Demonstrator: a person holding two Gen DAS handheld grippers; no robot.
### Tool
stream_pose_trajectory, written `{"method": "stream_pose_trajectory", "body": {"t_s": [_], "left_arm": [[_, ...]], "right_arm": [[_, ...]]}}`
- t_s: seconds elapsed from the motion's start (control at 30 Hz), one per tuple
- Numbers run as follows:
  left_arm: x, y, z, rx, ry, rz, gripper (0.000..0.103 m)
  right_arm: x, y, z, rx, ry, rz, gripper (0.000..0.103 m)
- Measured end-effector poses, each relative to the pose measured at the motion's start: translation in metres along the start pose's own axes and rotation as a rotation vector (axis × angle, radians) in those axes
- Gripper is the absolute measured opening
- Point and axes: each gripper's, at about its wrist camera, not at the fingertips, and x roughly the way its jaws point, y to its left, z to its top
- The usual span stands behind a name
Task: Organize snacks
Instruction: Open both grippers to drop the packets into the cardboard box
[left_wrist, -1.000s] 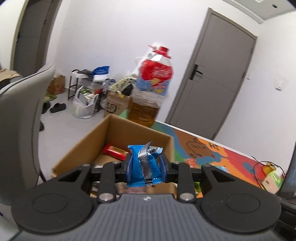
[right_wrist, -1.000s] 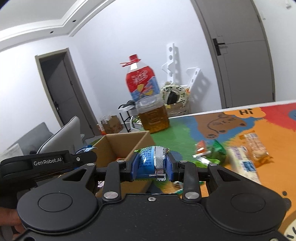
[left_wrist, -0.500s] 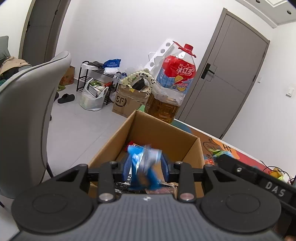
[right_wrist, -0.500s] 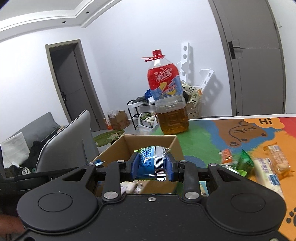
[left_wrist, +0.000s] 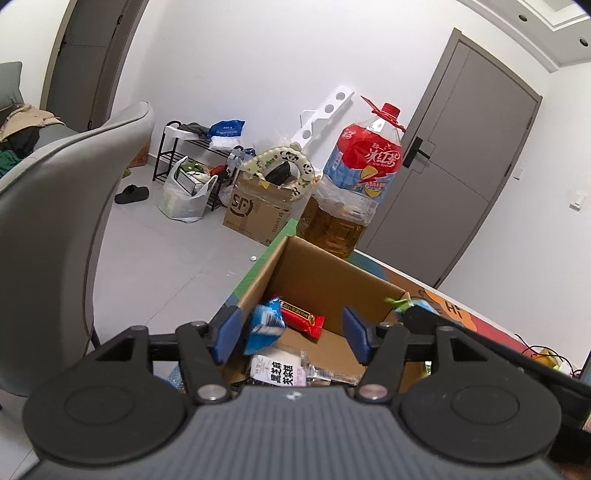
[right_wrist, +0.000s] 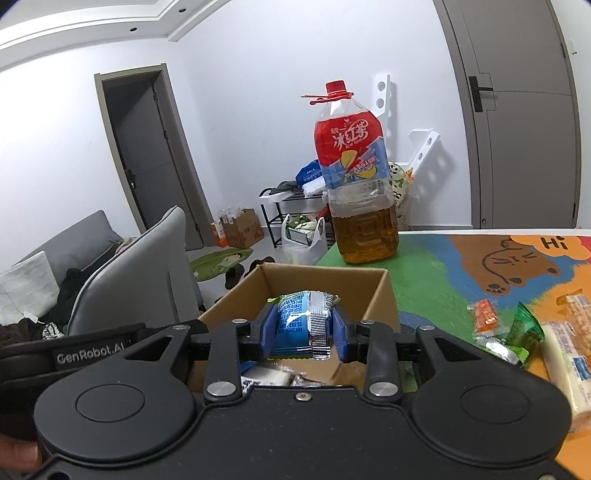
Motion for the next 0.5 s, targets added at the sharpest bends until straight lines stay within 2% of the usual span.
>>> {"method": "stream_pose_trajectory", "body": {"t_s": [0.07,0.17,0.23,0.4,0.5], "left_arm": [[0.001,-0.001,-0.001,0.001,0.009,-0.006,0.065],[0.002,-0.003,-0.004,0.003,0.018,-0.011,0.07],[0.004,-0.004,-0.006,-0.002,0.023,-0.003,0.073],[0.003,-0.015,-0.01,0.015,0.019,0.027,0.086],[0.003,-0.024,-0.013,0.034,0.024,0.037,0.089]], "right_arm": [[0.0,-0.002,-0.001,0.007,0.002,-0.019,0.053],[-0.005,-0.009,-0.005,0.016,0.015,-0.032,0.053],[-0.012,-0.015,-0.007,0.028,0.016,-0.043,0.057],[-0.029,-0.029,-0.012,0.043,0.003,-0.081,0.081],[-0.036,-0.039,-0.014,0.065,0.007,-0.103,0.09]]}}
